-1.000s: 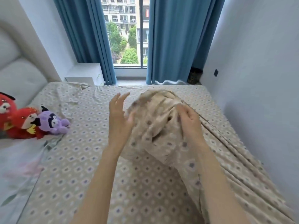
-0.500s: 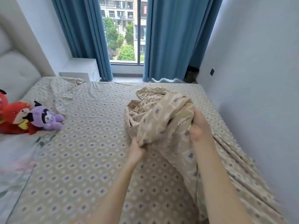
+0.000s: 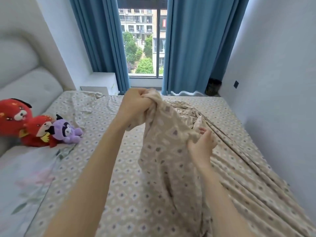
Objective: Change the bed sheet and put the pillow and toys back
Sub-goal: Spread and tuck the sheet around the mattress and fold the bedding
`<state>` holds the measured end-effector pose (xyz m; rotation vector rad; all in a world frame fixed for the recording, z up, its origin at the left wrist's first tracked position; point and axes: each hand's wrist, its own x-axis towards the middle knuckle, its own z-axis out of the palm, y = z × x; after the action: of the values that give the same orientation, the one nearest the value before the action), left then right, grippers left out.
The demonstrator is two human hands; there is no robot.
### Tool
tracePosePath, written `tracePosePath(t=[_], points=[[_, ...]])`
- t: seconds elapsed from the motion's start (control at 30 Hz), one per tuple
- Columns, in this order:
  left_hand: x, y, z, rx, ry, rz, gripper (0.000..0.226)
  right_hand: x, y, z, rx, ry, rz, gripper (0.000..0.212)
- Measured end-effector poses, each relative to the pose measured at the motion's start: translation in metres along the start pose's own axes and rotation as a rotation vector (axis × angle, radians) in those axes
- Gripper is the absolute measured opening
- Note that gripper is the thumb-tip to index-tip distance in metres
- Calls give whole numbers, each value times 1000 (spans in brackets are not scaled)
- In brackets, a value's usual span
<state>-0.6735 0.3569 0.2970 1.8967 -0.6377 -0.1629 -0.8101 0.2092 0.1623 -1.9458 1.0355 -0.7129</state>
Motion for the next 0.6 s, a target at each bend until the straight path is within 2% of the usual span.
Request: tracePosePath(t=[0.07, 0.13, 0.17, 0.2, 0.23, 0.27, 0.3, 0.33, 0.4, 0.47, 0.5, 0.53, 0.6], points=[[7, 9, 3, 71, -7, 77, 19, -19, -15, 4, 243, -41, -229, 28], [12, 16, 10, 193, -22, 176, 21, -35, -23, 9, 274, -133, -393, 32], [14, 21, 14, 238, -28, 216, 21, -37, -25, 12, 249, -202, -422, 45], [15, 24, 17, 255, -35, 246, 20, -36, -24, 15, 198, -257, -397, 59], [17, 27, 19, 258, -32, 286, 17, -33, -24, 16, 143, -291, -352, 63], [18, 28, 19, 252, -15, 320, 12, -28, -24, 15, 125, -298, -314, 50], [19, 27, 19, 252, 23, 360, 8, -23, -23, 12, 176, -269, -291, 24], [22, 24, 19, 264, 92, 397, 9, -18, -23, 6, 239, -212, -253, 13], [27, 12, 19, 333, 327, 413, 21, -7, -24, -6, 327, -147, -184, 31], [27, -6, 20, 386, 568, 293, 30, 3, -28, -16, 438, -164, -104, 29], [23, -18, 23, 369, 606, 207, 37, 6, -31, -19, 512, -176, -47, 27], [16, -31, 27, 310, 567, 151, 43, 8, -36, -20, 619, -197, 31, 24], [-6, -58, 44, 170, 374, 88, 43, 13, -43, -26, 842, -246, 162, 20]])
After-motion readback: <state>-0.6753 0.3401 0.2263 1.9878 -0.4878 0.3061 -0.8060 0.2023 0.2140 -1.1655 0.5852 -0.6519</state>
